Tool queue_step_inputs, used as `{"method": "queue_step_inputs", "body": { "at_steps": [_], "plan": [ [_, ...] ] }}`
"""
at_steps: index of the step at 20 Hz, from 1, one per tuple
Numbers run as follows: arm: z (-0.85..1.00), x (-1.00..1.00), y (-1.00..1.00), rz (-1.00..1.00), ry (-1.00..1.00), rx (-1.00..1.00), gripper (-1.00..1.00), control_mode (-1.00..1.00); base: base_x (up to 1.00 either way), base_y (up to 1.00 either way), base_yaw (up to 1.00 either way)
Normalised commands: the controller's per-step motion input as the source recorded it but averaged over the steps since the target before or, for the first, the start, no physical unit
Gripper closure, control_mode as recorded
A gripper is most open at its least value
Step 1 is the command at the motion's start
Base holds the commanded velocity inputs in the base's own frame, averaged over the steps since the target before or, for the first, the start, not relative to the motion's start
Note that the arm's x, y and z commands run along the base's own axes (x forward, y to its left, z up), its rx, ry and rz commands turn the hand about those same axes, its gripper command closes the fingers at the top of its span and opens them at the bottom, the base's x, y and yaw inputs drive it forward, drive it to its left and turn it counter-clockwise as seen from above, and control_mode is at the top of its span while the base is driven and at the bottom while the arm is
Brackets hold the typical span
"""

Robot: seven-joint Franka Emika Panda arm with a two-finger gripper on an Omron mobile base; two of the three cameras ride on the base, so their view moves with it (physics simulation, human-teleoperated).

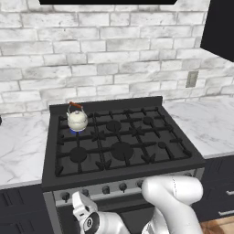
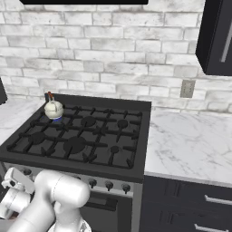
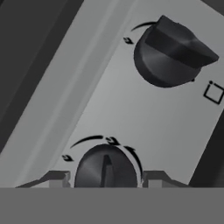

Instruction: Lower the heat of the kettle.

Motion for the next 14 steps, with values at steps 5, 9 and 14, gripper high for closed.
{"method": "queue_step_inputs", "body": {
  "at_steps": [5, 9, 14],
  "plan": [
    [0.0, -0.01, -0.21, -0.01, -0.04, 0.27, 1.0, -1.0, 0.0, 0.0, 0.0],
    [0.0, -0.08, -0.27, -0.01, -0.12, 0.31, 1.0, -1.0, 0.0, 0.0, 0.0],
    [0.0, -0.11, -0.2, -0.04, -0.17, 0.39, 1.0, -1.0, 0.0, 0.0, 0.0]
  ]
}}
